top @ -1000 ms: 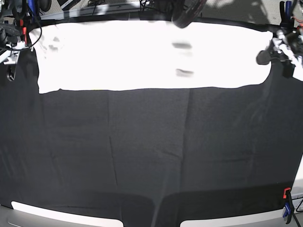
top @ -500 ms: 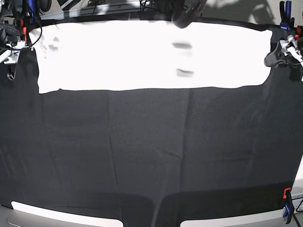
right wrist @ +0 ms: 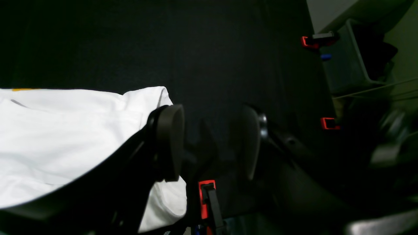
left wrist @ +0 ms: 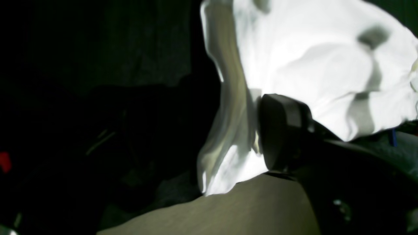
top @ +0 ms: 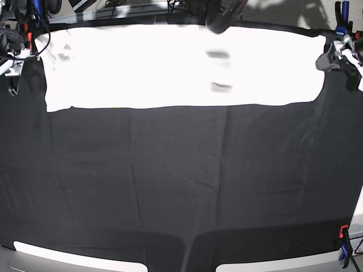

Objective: Layout the t-shirt on the table in an organized manner, then fold the t-shirt properly
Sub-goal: 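Lift the shirt end with the left gripper and fold it inward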

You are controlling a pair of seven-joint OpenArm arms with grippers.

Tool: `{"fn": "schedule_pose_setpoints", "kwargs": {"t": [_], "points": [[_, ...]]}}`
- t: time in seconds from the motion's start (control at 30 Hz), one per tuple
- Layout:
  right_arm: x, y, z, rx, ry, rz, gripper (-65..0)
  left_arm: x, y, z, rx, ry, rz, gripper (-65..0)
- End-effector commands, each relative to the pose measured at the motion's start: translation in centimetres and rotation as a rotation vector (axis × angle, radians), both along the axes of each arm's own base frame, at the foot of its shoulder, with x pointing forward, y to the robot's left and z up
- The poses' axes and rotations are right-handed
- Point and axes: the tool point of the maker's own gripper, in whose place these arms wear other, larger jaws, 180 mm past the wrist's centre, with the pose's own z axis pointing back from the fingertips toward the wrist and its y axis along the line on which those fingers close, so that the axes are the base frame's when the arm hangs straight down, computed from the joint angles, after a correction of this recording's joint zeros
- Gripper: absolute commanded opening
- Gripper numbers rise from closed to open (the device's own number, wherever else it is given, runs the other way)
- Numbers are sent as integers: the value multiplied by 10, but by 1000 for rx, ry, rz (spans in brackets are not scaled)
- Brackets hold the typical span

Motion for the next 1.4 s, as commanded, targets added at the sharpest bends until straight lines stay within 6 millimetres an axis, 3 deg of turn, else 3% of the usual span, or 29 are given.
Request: {"fn": "schedule_pose_setpoints", "kwargs": {"t": [0.0,0.13,0.3,0.63,0.87,0.97,1.1,1.37], "points": [[4,1,10,-23,-27,17,-381,-2,4,2,1,4,-2,-204],[4,1,10,-22,-27,18,-381,-9,-7,-8,-89,25,50,-204],[4,1,10,-23,-28,18,-381,-11,-34,-1,-247,6,58,-204],[4,1,10,-23,-28,18,-381,-4,-53,1,-328,-41,99,-204],[4,1,10,-23,-28,18,-381,-5,-54,-1,-330,-36,97,-215],[4,1,10,-23,-28,18,-381,-6,-54,-2,-323,-28,93,-340],[4,1,10,-23,-28,18,-381,1,-50,2,-324,-67,127,-650],[4,1,10,-23,-28,18,-381,34,-18,19,-211,-146,113,-650]]}}
